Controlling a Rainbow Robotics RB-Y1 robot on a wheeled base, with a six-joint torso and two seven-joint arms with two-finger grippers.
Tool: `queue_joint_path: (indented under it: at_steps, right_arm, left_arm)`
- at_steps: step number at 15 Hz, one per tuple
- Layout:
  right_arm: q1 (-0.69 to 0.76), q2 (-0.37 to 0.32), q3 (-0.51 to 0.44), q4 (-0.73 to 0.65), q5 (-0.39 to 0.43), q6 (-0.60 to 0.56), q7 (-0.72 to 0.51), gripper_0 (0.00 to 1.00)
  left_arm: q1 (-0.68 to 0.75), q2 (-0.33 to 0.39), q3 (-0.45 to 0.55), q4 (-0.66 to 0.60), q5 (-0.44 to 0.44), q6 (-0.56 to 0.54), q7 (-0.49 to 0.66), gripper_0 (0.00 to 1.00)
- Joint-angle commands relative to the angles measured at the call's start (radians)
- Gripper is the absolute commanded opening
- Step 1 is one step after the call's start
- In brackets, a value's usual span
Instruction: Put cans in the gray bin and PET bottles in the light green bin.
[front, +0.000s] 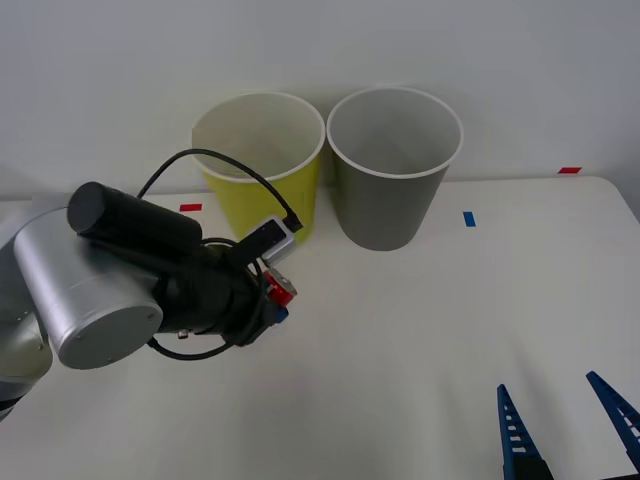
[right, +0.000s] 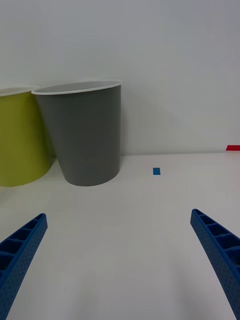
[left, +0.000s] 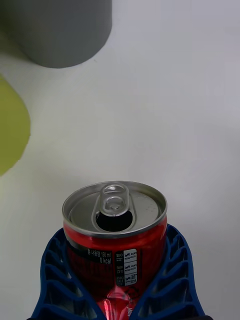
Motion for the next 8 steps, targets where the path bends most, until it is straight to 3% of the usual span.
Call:
queue_joint_path:
  at_steps: [1,8]
  right_arm:
    - [0.000,0.000,0.000,0.000,0.000,0.000,0.000,1.00]
    - [0.000,0.000,0.000,0.000,0.000,0.000,0.000,1.00]
  left_arm:
    - [0.049,-0.038,0.171,-0.060,0.087,0.001,-0.093,0.00]
    - [0.080,-0.046,0.380,-0.214,0.186,0.001,-0.033,0.00]
